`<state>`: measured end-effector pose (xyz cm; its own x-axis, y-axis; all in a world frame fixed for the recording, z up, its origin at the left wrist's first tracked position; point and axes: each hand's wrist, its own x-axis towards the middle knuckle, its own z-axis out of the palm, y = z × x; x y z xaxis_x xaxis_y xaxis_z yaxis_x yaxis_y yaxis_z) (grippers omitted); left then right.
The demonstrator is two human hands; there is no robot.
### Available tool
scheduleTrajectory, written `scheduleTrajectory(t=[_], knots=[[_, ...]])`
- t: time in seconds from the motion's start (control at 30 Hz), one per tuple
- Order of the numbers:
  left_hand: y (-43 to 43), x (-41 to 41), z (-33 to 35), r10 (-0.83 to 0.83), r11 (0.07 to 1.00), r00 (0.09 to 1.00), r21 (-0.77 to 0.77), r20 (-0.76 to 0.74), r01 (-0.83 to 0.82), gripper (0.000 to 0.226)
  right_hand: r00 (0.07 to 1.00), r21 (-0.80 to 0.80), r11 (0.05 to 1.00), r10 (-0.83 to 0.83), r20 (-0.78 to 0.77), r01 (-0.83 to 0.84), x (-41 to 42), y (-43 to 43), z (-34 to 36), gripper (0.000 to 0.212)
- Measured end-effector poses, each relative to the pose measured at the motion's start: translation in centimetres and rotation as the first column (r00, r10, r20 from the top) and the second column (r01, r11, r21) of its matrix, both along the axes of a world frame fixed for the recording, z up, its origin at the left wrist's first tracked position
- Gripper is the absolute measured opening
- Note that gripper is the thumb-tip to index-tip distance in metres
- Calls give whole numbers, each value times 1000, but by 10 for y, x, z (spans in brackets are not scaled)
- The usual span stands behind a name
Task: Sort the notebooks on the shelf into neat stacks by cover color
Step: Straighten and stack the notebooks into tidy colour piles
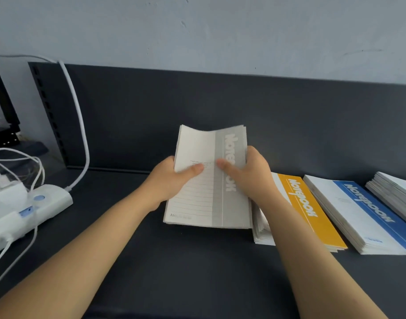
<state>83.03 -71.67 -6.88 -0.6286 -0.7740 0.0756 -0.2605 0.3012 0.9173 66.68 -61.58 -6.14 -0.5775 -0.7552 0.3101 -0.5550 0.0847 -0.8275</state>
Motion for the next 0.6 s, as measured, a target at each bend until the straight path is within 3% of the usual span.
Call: scheduleTrajectory(t=[0.1,0.17,0.27,0.33,0.4,0.47,0.5,0.53,0.6], knots=[[-6,2,-9,-4,997,972,76,235,-14,40,964,134,977,-131,-230,165,-7,3,-5,69],[-8,2,-14,-6,996,927,84,375,-28,42,930,70,958,-251,-268,279,-12,9,-1,59],[-6,0,-15,20,998,906,38,423,-40,36,941,85,951,-279,-191,299,-20,13,0,45],[-1,-2,-11,77,997,873,-62,482,-54,40,948,141,951,-244,-206,275,-20,17,2,43],[7,-3,-5,213,966,776,-250,593,-74,48,945,219,940,-204,-254,262,-22,26,7,45],[15,-4,2,430,843,635,-537,642,-27,53,925,324,899,-181,-333,293,-33,39,11,44],[20,-6,5,503,774,606,-634,616,3,51,908,378,862,-193,-372,338,-41,45,10,47],[25,-10,7,525,729,625,-684,578,21,47,893,422,822,-212,-397,382,-52,52,9,49],[38,-25,9,429,743,758,-669,492,13,39,894,504,758,-235,-381,414,-70,66,5,44]])
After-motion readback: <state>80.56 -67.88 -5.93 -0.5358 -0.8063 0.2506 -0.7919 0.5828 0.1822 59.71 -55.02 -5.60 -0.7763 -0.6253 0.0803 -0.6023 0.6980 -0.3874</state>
